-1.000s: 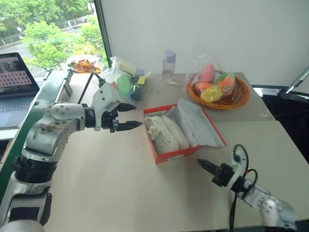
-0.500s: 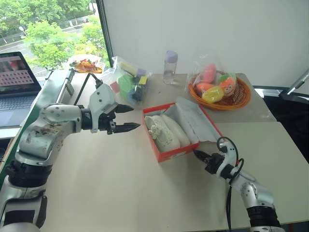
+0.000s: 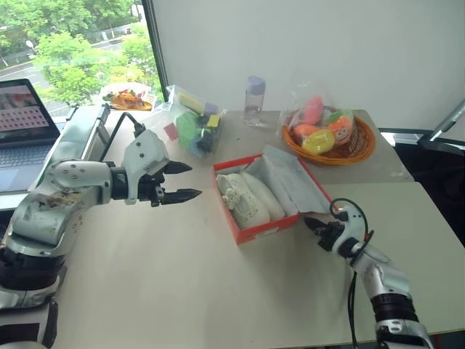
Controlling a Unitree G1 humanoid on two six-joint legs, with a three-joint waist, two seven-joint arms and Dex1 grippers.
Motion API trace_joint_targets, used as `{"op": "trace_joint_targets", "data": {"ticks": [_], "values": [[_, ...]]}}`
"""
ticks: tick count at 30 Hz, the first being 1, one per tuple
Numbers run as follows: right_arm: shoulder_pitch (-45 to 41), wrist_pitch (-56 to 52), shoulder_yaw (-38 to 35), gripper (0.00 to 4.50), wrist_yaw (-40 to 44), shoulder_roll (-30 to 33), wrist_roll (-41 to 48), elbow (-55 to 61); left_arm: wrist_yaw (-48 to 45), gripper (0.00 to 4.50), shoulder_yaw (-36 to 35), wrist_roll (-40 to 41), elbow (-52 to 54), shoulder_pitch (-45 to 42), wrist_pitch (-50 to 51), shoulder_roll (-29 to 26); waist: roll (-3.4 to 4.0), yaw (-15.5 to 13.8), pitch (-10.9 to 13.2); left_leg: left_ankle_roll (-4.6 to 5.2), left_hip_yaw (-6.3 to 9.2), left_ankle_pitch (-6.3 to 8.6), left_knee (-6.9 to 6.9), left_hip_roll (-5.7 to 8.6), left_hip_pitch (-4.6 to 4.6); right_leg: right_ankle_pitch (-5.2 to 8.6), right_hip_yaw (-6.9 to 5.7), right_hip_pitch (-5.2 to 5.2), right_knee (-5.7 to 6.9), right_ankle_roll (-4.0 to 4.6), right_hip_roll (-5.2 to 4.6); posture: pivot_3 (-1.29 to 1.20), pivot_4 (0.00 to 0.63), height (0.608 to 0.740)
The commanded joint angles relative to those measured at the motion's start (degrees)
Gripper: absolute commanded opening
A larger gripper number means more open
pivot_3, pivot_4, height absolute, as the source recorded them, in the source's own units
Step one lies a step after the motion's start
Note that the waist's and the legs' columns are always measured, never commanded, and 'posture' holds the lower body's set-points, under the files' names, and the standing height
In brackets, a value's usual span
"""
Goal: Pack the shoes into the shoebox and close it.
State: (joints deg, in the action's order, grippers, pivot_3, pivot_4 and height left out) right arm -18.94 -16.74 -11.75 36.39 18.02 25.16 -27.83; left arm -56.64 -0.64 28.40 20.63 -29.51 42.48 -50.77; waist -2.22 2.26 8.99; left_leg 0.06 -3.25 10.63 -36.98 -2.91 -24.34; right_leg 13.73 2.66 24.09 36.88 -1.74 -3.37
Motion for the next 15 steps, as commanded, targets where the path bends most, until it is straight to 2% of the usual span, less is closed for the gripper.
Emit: {"op": "trace_joint_targets", "data": {"ticks": [1, 4, 8, 15], "values": [[-2.5, 0.1, 2.1, 0.03, 1.6, -4.3, -0.1, -2.5, 0.9, 3.19, -2.3, 0.8, 2.3, 0.0, 0.5, -1.0, -0.02, 0.5, 0.0, 0.0, 0.0, 0.0, 0.0, -0.01, 0.02, 0.0, 0.02, -0.01, 0.01, 0.0, 0.01, 0.0, 0.15, 0.74], [-1.5, -3.2, 4.2, 0.03, 3.8, -6.3, 0.5, 0.9, 1.0, 3.19, -2.7, 1.0, 2.5, 0.2, 0.7, -1.4, -0.03, 0.9, 0.0, 0.0, 0.01, 0.0, 0.01, -0.04, 0.04, 0.0, 0.03, 0.0, 0.05, 0.02, 0.05, 0.0, 0.15, 0.74], [4.7, -14.0, 10.9, 0.03, 6.9, -7.5, 3.7, 15.4, 1.2, 3.19, -2.5, 1.3, 2.3, 0.4, 0.4, -1.8, -0.03, 0.9, 0.0, 0.0, 0.02, 0.0, 0.04, -0.06, 0.04, 0.02, 0.02, 0.06, 0.15, 0.06, 0.06, 0.0, 0.15, 0.74], [11.4, -24.8, 14.9, 0.03, 3.4, -6.3, 5.5, 31.5, 0.7, 3.19, -0.7, 0.5, 0.3, -1.3, -1.3, -0.9, -0.04, 0.7, 0.0, -0.01, 0.0, 0.0, 0.06, -0.09, 0.08, 0.06, 0.01, 0.08, 0.22, 0.11, 0.08, 0.0, 0.15, 0.74]]}}
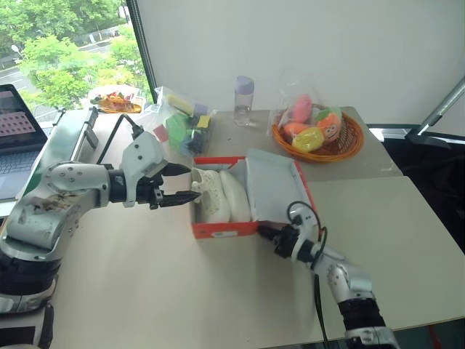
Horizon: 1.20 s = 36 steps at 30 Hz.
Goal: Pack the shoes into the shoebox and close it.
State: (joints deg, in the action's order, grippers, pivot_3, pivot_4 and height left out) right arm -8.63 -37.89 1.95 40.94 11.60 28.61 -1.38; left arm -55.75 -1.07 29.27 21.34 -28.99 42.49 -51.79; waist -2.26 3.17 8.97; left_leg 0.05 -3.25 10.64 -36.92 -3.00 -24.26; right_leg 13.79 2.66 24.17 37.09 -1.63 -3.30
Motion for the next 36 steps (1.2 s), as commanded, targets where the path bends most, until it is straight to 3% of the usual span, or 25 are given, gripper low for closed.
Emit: {"op": "trace_joint_targets", "data": {"ticks": [1, 11, 20, 29, 36], "values": [[1.8, -4.1, 0.2, 0.03, -2.1, 0.5, 1.9, 6.1, -0.4, 3.19, 0.2, -0.5, -1.0, -2.4, -1.6, 0.4, 0.0, -0.4, 0.0, 0.0, 0.0, 0.0, -0.01, 0.01, -0.01, 0.0, 0.0, 0.0, -0.01, -0.01, -0.01, 0.0, 0.15, 0.74], [8.1, -1.1, -9.3, 0.03, -5.7, 3.1, 3.0, 3.2, -1.9, 3.19, 2.4, -1.6, -3.0, -4.6, -3.2, 1.7, -0.02, -2.5, 0.0, 0.0, -0.01, 0.0, -0.02, 0.08, -0.05, 0.01, -0.05, -0.02, -0.08, -0.04, -0.08, 0.0, 0.15, 0.74], [7.3, 8.4, -15.5, 0.03, -12.0, -2.0, 3.1, -6.8, -3.3, 3.19, 3.4, -2.5, -4.7, -6.1, -4.2, 2.2, -0.76, -2.5, -0.5, 0.0, 0.01, 0.0, -0.05, 0.06, 0.1, 0.1, -0.09, -0.25, -0.18, -0.19, -0.1, 0.0, 0.15, 0.74], [5.7, 13.8, -28.9, 0.03, -7.4, -8.1, 19.2, -12.7, -3.9, 3.19, 4.1, -3.3, -5.7, -7.3, -4.9, 2.7, -0.66, -2.9, -0.4, -0.38, 0.07, 0.22, -0.09, 0.0, 0.64, 0.05, -0.09, -1.05, -1.0, -0.13, -0.26, 0.0, 0.15, 0.74], [6.1, 13.7, -29.5, 0.03, -5.1, -8.3, 23.9, -9.0, -4.1, 3.19, 4.1, -3.7, -6.1, -7.3, -5.3, 2.7, -0.53, -3.2, -0.4, -0.05, 0.02, 0.02, -0.01, 0.08, 0.37, -0.14, -0.09, -1.04, -0.96, 0.14, -0.28, 0.0, 0.15, 0.74]]}}
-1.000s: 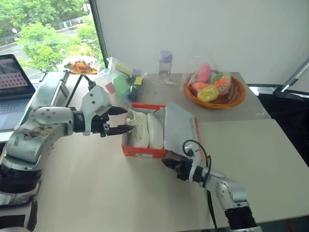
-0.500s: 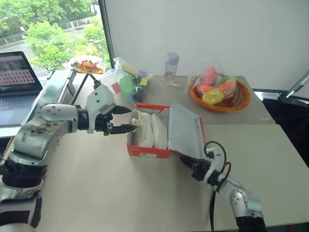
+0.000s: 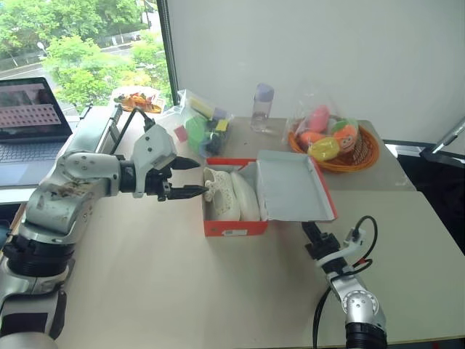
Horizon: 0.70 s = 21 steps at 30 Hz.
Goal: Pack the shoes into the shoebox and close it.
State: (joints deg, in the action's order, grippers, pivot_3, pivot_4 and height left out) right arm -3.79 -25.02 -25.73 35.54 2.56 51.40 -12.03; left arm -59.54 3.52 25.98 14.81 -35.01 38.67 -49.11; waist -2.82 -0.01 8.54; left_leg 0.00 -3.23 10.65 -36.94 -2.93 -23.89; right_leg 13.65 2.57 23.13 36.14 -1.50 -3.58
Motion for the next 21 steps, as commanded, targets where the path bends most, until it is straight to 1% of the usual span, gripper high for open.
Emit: {"op": "trace_joint_targets", "data": {"ticks": [1, 5, 6, 10, 14, 15, 21], "values": [[1.0, 0.4, -1.2, 0.03, 0.4, 1.0, 1.4, 3.2, -0.4, 3.19, -0.5, -0.5, 0.4, -1.2, -1.5, 0.0, 0.06, 0.0, 0.0, 0.17, 0.0, -0.1, 0.02, 0.01, -0.02, -0.01, 0.0, 0.01, 0.0, -0.08, 0.03, 0.0, 0.15, 0.74], [-1.1, -0.7, 2.6, 0.03, 0.2, 2.9, -0.5, 7.9, -0.6, 3.19, -0.9, -0.5, 0.4, -1.0, -1.4, -0.3, 0.36, 0.6, 0.2, 0.18, -0.01, -0.11, 0.06, 0.01, -0.28, -0.08, 0.02, 0.27, 0.02, -0.2, 0.07, 0.0, 0.15, 0.74], [-2.4, -1.4, 3.8, 0.03, -0.5, 3.4, -0.7, 9.8, -0.5, 3.19, -1.1, -0.5, 0.7, -0.8, -1.3, -0.5, 0.39, 0.7, 0.2, 0.19, -0.01, -0.11, 0.06, 0.01, -0.33, -0.16, 0.04, 0.35, 0.05, -0.33, 0.08, 0.0, 0.15, 0.74], [-6.6, -3.2, 7.0, 0.03, -2.6, 5.2, -1.4, 14.4, 0.0, 3.19, -2.0, 0.0, 1.8, 0.3, -0.5, -0.9, 0.47, 1.6, 0.3, 0.21, -0.07, -0.13, 0.06, -0.01, -0.46, -0.18, 0.16, 0.64, 0.18, -0.34, 0.16, 0.0, 0.15, 0.74], [-12.9, -5.4, 9.6, 0.03, -4.1, 7.7, -2.5, 15.3, 1.2, 3.19, -3.9, 0.6, 3.8, 2.7, 0.9, -1.8, 0.48, 1.7, 0.3, 0.23, -0.15, -0.14, 0.05, 0.07, -0.66, -0.11, 0.35, 1.06, 0.6, -0.36, 0.18, 0.0, 0.15, 0.74], [-15.0, -6.4, 11.4, 0.03, -3.7, 8.8, -3.5, 15.4, 1.7, 3.19, -4.7, 0.7, 4.6, 3.8, 1.3, -2.2, 0.49, 1.7, 0.3, 0.23, -0.17, -0.14, 0.05, 0.07, -0.7, -0.1, 0.38, 1.12, 0.62, -0.35, 0.19, 0.0, 0.15, 0.74], [-22.2, -11.3, 17.8, 0.03, -2.0, 12.5, -6.2, 14.6, 4.3, 3.19, -9.6, 2.0, 8.6, 8.9, 3.9, -4.1, 0.49, 1.9, 0.3, 0.24, -0.17, -0.14, 0.05, 0.06, -0.75, -0.08, 0.39, 1.15, 0.62, -0.36, 0.22, 0.0, 0.15, 0.74]]}}
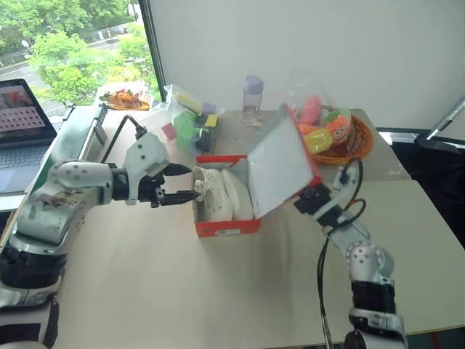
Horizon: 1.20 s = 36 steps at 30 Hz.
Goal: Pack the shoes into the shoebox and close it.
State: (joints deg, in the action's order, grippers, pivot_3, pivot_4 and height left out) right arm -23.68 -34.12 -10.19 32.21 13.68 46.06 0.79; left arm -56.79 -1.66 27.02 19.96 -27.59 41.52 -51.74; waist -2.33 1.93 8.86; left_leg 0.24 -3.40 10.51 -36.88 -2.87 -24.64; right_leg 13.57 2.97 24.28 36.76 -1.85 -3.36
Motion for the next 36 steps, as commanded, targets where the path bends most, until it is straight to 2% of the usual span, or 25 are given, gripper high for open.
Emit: {"op": "trace_joint_targets", "data": {"ticks": [1, 9, 19, 29, 36], "values": [[-3.4, -3.0, 3.6, 0.03, 1.9, 2.0, -1.6, 1.5, 2.2, 3.19, -5.6, 1.2, 4.4, 2.7, 1.7, -1.9, 0.0, 0.0, 0.0, 0.0, 0.0, 0.0, 0.0, 0.0, 0.0, 0.0, 0.0, -0.01, -0.01, -0.01, 0.0, 0.0, 0.15, 0.74], [-11.1, -5.5, 13.5, 0.03, 7.4, 3.8, -8.1, -2.7, 6.9, 3.19, -13.1, 4.3, 12.5, 11.2, 6.8, -2.4, 0.0, 0.1, 0.0, 0.0, -0.01, 0.0, 0.0, -0.01, -0.01, 0.01, -0.03, 0.0, -0.01, -0.01, -0.01, 0.0, 0.15, 0.74], [-23.8, 1.6, 23.5, 0.03, 18.0, -1.1, -19.3, -19.2, 11.1, 3.19, -18.9, 7.0, 18.9, 18.5, 10.5, -2.1, 0.0, 0.5, 0.0, 0.0, -0.01, 0.0, 0.0, -0.02, -0.01, 0.01, -0.04, 0.04, 0.01, 0.03, -0.01, 0.0, 0.15, 0.74], [-41.2, 16.1, 25.8, 0.03, 25.4, -6.8, -30.9, -43.1, 16.1, 3.19, -20.0, 5.8, 21.0, 25.4, 9.8, -0.3, 0.04, 0.6, 0.0, -0.02, -0.01, 0.01, 0.01, -0.03, 0.0, 0.0, -0.06, 0.08, 0.04, 0.06, -0.02, 0.0, 0.15, 0.74], [-46.7, 27.2, 25.0, 0.03, 27.0, -9.7, -37.4, -59.8, 19.6, 3.19, -22.6, 4.7, 23.0, 30.6, 9.2, 2.3, 0.05, 0.6, 0.0, -0.05, 0.02, 0.02, 0.03, -0.05, 0.0, -0.03, -0.18, 0.08, 0.05, 0.13, -0.06, 0.0, 0.15, 0.74]]}}
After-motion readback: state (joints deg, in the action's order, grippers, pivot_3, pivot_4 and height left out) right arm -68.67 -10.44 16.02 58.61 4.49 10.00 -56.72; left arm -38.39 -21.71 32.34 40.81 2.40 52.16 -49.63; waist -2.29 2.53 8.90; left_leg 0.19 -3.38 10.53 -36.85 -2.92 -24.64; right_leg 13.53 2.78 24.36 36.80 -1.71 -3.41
